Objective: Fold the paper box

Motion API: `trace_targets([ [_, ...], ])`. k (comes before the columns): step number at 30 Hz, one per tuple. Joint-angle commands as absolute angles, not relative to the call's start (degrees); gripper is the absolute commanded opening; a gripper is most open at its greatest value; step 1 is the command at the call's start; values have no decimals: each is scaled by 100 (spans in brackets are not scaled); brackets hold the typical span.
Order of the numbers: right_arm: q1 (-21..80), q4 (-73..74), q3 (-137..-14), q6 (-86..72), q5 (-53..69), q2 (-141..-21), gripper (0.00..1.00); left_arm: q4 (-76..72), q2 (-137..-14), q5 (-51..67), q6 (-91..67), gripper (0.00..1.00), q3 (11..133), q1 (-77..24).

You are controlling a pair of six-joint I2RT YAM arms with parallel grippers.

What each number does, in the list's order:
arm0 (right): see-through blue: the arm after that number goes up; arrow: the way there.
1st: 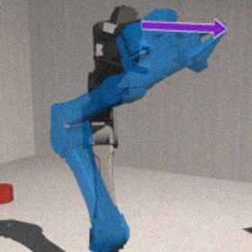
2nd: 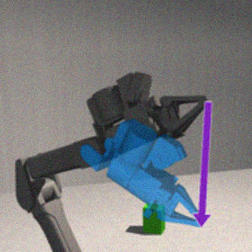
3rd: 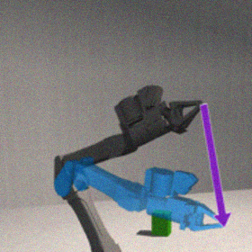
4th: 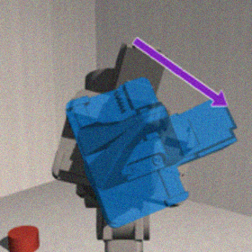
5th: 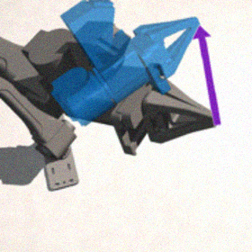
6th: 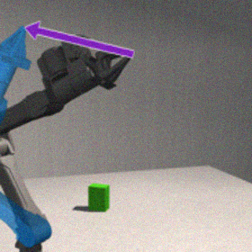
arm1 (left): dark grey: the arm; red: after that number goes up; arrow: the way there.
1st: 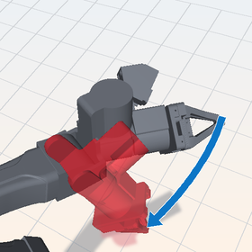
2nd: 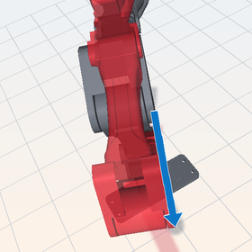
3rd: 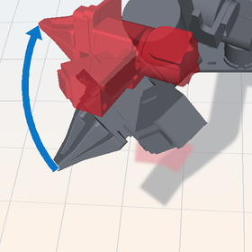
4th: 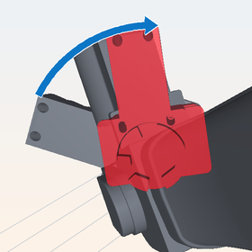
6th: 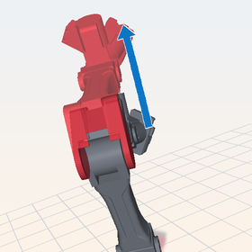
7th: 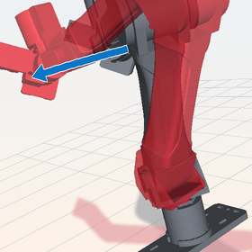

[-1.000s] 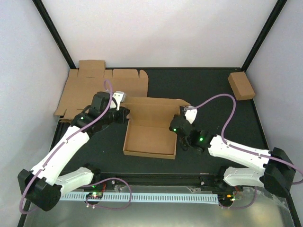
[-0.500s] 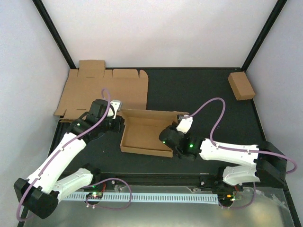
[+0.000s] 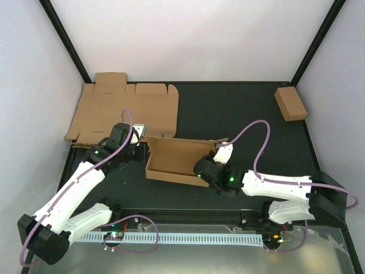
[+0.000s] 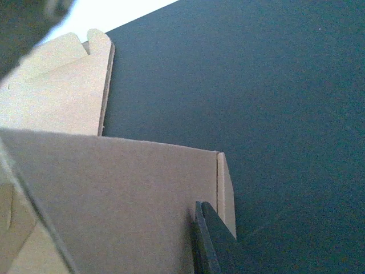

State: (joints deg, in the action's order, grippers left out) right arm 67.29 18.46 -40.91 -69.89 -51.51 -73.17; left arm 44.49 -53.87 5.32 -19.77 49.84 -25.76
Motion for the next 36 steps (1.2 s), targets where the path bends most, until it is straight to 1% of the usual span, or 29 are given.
trace_targets([
  [1, 6759, 1069, -3418, -5983, -5152, -6821, 13, 4342, -5385, 683, -2260, 2, 4710, -2609],
  [4, 6762, 734, -3008, -5649, -4797, -6512, 18, 4343, -5339, 557, -2326, 1, 4608, -2634],
  [6, 6765, 505, -2771, -5352, -4452, -6299, 23, 4283, -5278, 551, -2415, 2, 4529, -2641],
  [12, 6666, 378, -2309, -4663, -4406, -5669, 23, 3634, -5122, 698, -2830, 1, 3979, -2822],
  [16, 6465, 585, -2374, -4383, -4392, -5702, 23, 3258, -5063, 219, -3149, 2, 3733, -3285],
  [17, 6461, 600, -2400, -4290, -4341, -5721, 25, 3237, -5082, 13, -3196, 1, 3721, -3450],
  [18, 6453, 617, -2414, -4231, -4276, -5733, 35, 3227, -5095, -179, -3244, 2, 3701, -3565],
  [21, 6451, 563, -2358, -3990, -3786, -5552, 47, 3151, -5066, -511, -3321, 1, 3594, -3775],
  [25, 6450, 769, -2250, -3922, -2831, -5046, 66, 2994, -5004, -575, -3374, 1, 3366, -3852],
  [28, 6451, 1284, -2276, -4077, -2288, -4628, 76, 2909, -4983, -574, -3395, 2, 3261, -3885],
  [30, 6451, 1685, -2297, -4229, -2016, -4286, 79, 2867, -4964, -579, -3417, 2, 3208, -3913],
  [35, 6451, 2404, -2365, -4292, -1162, -3412, 79, 2758, -4874, -539, -3469, 6, 3070, -3954],
  [36, 6447, 2594, -2475, -4310, -1078, -3293, 79, 2793, -4862, -530, -3479, 9, 3079, -3960],
])
